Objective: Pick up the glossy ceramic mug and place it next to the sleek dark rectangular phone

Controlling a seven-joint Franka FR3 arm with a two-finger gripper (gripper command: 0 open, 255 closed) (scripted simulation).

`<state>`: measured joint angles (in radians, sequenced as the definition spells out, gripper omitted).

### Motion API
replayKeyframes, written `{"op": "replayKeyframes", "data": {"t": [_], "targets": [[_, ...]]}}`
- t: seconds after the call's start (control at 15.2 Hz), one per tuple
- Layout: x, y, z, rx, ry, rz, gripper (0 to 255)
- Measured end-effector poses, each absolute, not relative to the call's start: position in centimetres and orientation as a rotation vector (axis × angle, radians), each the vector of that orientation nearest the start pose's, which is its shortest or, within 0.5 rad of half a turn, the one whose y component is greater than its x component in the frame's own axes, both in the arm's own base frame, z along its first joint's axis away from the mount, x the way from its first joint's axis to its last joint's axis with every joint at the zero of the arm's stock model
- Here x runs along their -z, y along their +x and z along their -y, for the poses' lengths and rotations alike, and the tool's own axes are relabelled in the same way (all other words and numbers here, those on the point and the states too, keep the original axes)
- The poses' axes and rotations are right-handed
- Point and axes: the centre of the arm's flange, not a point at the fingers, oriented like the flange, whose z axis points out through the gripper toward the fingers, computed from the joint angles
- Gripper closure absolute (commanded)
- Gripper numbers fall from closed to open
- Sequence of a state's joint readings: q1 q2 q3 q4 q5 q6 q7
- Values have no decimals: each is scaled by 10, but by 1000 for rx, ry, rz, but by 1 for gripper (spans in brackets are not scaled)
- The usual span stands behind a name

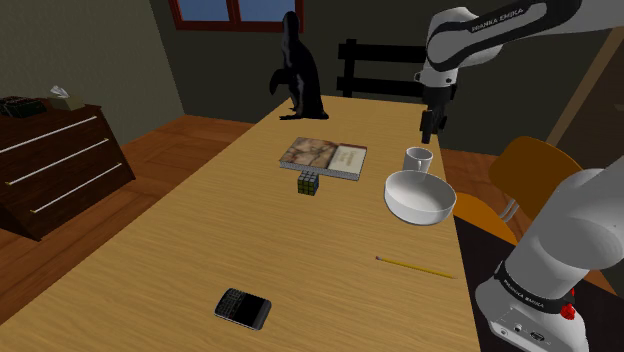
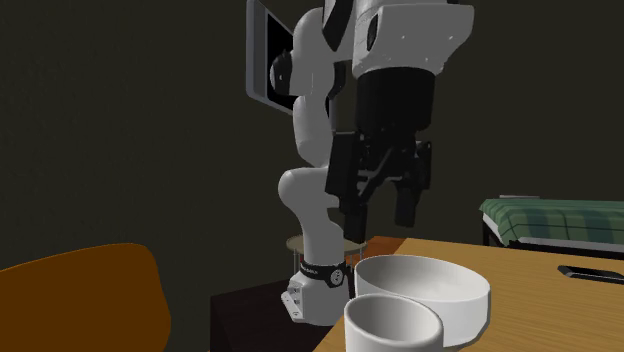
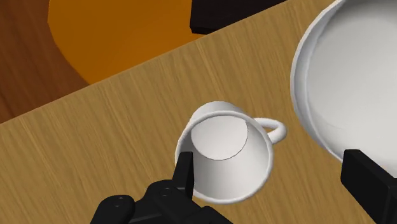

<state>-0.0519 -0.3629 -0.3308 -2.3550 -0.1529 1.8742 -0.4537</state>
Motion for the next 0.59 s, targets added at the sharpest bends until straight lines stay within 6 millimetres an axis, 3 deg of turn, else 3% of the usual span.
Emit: {"op": "replayKeyframes", "data": {"t": [0.4, 0.59], "targets": [[-394, 427, 227, -240, -3067, 264, 0], [-376, 429, 234, -246, -3062, 269, 0]]}}
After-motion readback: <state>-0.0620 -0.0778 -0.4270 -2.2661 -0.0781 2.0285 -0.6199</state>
